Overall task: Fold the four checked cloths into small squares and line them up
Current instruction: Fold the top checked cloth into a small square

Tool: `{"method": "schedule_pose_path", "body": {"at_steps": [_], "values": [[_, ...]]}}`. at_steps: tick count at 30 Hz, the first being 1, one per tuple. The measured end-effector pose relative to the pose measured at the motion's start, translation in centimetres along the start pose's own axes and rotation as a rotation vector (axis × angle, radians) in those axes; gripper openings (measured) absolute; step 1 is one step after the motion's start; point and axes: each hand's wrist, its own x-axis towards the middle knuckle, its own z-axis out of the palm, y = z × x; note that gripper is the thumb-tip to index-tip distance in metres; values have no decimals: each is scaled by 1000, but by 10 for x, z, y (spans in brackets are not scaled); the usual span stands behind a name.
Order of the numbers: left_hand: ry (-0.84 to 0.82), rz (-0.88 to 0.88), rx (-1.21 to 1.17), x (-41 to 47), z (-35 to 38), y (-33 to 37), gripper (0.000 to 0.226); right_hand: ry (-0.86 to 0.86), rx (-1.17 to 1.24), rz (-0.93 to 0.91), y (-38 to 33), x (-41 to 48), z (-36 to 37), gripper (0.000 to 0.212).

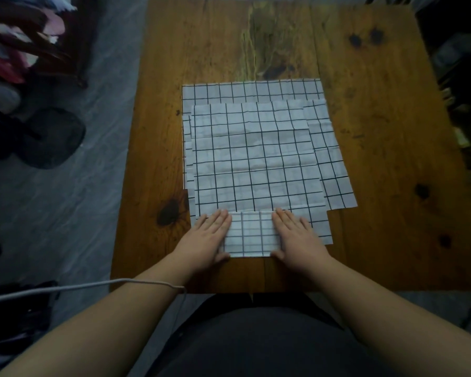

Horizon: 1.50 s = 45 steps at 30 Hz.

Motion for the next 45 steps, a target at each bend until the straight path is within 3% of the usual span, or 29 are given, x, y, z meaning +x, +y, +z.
{"method": "schedule_pose_path", "body": {"at_steps": [5, 9, 13, 19, 24, 30, 32, 36, 39, 42, 45], "values": [[27, -42, -59, 1, -10, 12, 92, 94, 44, 17, -10, 2, -12, 92], [219, -80, -135, 15, -24, 27, 75, 245, 76, -4, -20, 18, -28, 76], [248, -118, -194, 38, -35, 39, 70, 165, 0, 26, -27, 31, -34, 66], [257, -146, -181, 42, -35, 41, 55, 127, -17, 66, -30, 33, -34, 32], [256, -105, -151, 40, -44, 40, 36, 42, 324, 172, -26, 22, -41, 39], [47, -39, -499, 30, -71, 32, 12, 54, 646, 73, -10, -2, -64, 5], [31, -71, -710, 25, -73, 24, 9, 29, 843, 48, -2, -9, -69, 12], [63, -178, -1129, 13, -68, 14, 11, -81, 1364, 139, 8, -11, -55, 50], [102, -262, -1296, 7, -61, 17, 12, -180, 1684, 194, 1, -10, -40, 59], [103, -322, -1402, 4, -59, 29, 16, -147, 1741, 193, -13, -11, -32, 58], [118, -360, -1389, 4, -57, 38, 19, -91, 1639, 200, -22, -11, -28, 53]]}}
